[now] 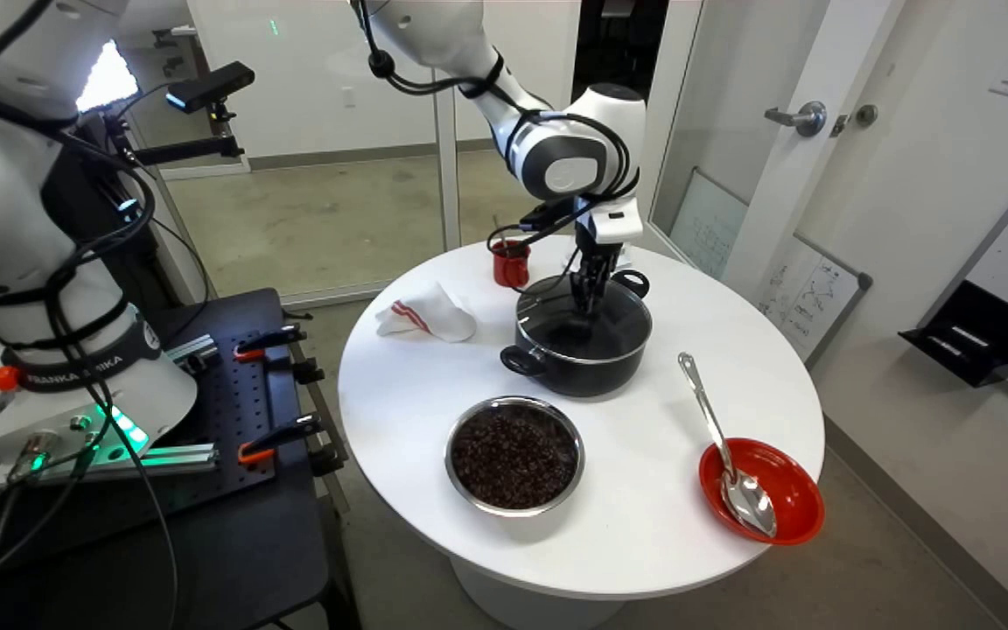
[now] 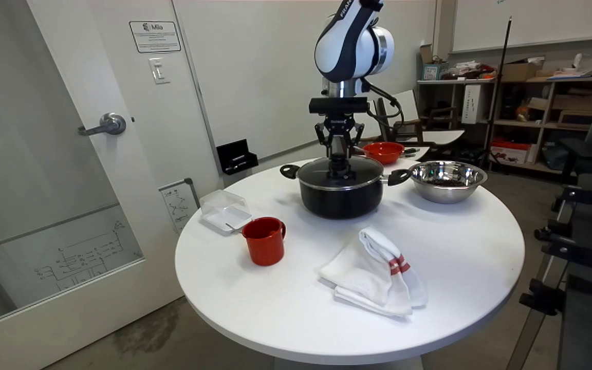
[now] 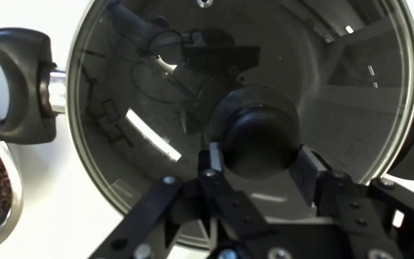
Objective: Remove the lid from the pot
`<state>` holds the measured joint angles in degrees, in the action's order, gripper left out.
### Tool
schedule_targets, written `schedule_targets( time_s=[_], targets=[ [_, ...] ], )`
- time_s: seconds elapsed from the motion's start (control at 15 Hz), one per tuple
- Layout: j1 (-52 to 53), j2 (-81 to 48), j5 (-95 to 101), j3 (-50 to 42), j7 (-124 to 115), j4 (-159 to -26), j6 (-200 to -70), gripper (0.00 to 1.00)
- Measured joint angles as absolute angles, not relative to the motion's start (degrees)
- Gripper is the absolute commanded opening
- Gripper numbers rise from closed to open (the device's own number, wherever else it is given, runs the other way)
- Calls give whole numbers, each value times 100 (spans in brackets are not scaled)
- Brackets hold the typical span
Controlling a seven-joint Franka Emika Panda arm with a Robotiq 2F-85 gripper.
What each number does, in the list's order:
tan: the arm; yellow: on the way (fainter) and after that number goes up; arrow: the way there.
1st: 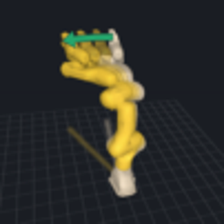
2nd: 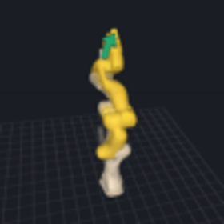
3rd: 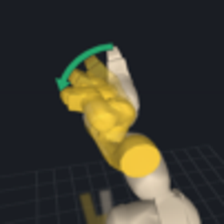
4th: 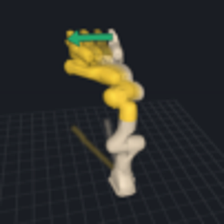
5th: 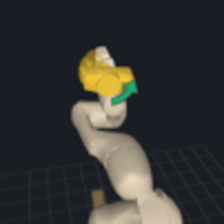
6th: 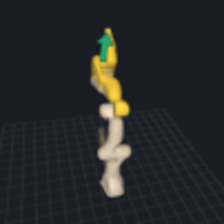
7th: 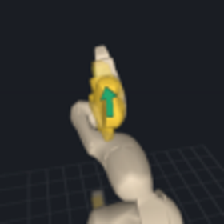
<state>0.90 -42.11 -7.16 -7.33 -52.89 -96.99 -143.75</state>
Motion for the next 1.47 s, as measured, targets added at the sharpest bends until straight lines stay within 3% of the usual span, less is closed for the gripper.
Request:
schedule_targets(
  time_s=[1.47],
  targets=[
    [101,-4201,-673,-748,-5203,-9581,-14130,24]
  ],
)
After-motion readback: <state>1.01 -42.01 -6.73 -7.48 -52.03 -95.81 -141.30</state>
